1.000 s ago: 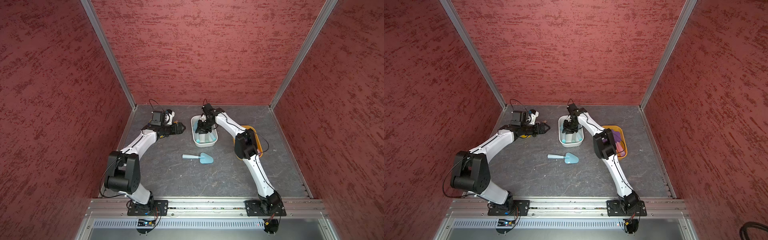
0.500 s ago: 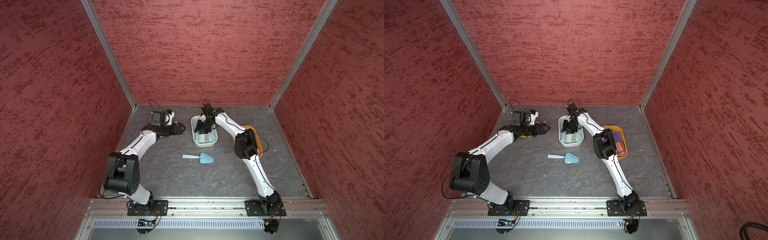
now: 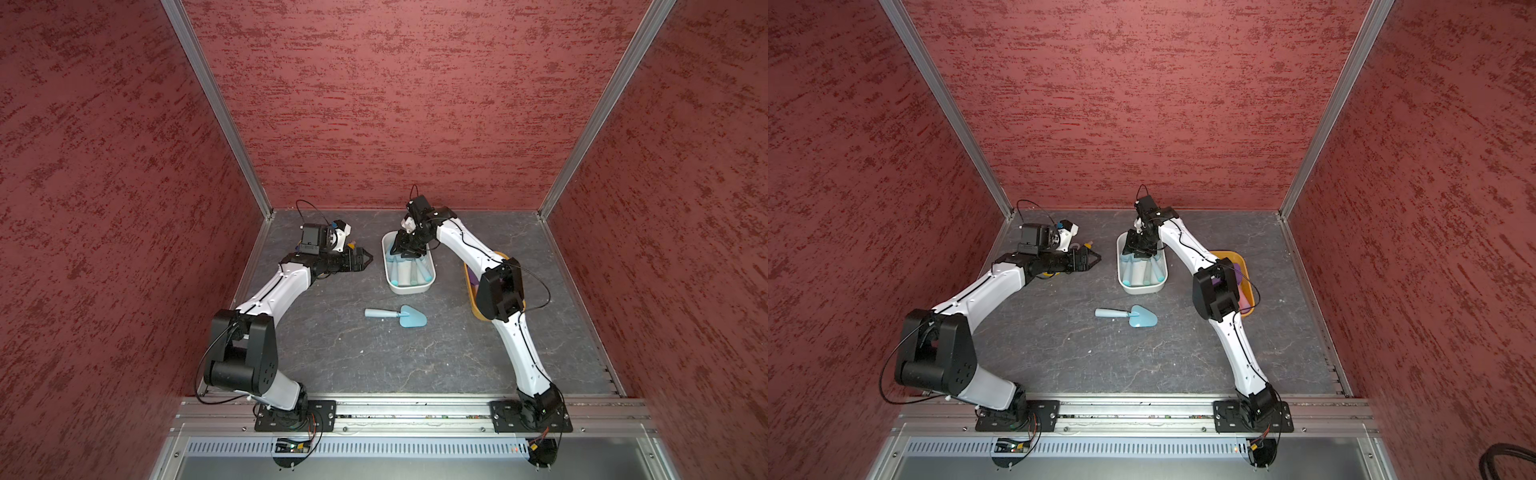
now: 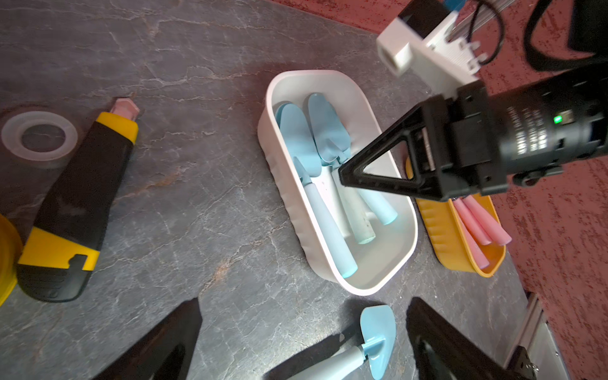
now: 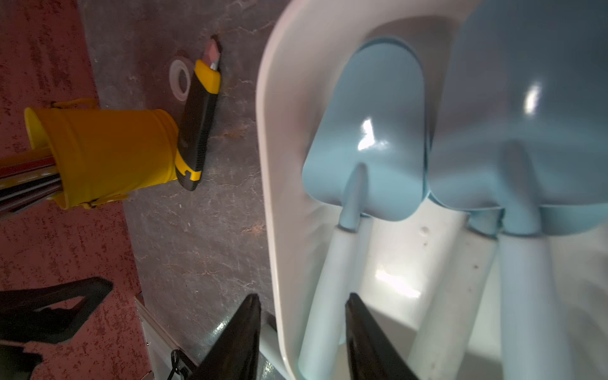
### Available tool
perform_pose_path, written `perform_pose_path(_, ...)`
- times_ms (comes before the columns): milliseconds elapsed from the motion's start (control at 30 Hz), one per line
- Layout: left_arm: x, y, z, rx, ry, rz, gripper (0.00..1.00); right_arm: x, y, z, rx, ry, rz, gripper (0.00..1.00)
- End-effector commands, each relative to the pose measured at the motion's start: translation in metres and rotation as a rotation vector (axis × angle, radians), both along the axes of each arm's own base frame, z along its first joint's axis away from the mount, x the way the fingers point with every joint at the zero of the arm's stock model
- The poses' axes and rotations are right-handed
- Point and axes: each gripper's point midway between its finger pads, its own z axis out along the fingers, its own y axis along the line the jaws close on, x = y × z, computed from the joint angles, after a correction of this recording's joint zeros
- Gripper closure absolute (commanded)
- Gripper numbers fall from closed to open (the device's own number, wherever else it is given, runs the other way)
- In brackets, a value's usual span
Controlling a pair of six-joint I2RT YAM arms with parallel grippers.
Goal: Sort the small shovels by color and place them into the storage box
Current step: Place the shovel in the storage box, then pick up the shovel from the center of the board.
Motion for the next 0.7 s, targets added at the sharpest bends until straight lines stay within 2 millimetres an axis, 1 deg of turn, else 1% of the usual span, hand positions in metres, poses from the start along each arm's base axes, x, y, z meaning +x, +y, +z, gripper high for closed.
perform_pose_path(0,-0.015,-0.009,0.007,-0.041,-0.024,-0.091,0.01,-0.009,-0.014,0.045,-0.027,-0.118,0.014,0.54)
perform_pose_path(33,-0.017,-0.009,0.006,-0.043,-0.023,-0.102,0.00,-0.013,-0.016,0.048,-0.031,-0.134,0.015,0.54)
perform_pose_path(133,-0.027,-0.013,-0.001,-0.040,-0.006,-0.138,0.00,-0.028,-0.024,0.070,0.027,-0.228,-0.007,0.54)
perform_pose_path(233,-0.041,-0.020,-0.012,-0.029,0.021,-0.185,0.00,-0.049,-0.034,0.072,0.107,-0.293,-0.047,0.54)
perform_pose_path(267,-0.047,-0.022,-0.015,-0.025,0.026,-0.201,0.00,-0.055,-0.037,0.084,0.146,-0.336,-0.059,0.54)
perform_pose_path(367,-0.058,-0.026,-0.026,-0.015,0.039,-0.231,0.00,-0.081,-0.050,0.071,0.185,-0.350,-0.091,0.54)
perform_pose_path(433,-0.065,-0.028,-0.034,-0.008,0.060,-0.242,0.00,-0.094,-0.057,0.059,0.194,-0.344,-0.106,0.54)
perform_pose_path(467,-0.068,-0.030,-0.039,-0.003,0.070,-0.249,0.00,-0.100,-0.061,0.057,0.201,-0.346,-0.110,0.54)
perform_pose_path(533,-0.075,-0.034,-0.048,0.003,0.092,-0.262,0.00,-0.112,-0.063,0.049,0.220,-0.339,-0.109,0.55)
perform_pose_path(667,-0.089,-0.049,-0.062,0.019,0.126,-0.315,0.01,-0.130,-0.062,0.042,0.228,-0.351,-0.092,0.56)
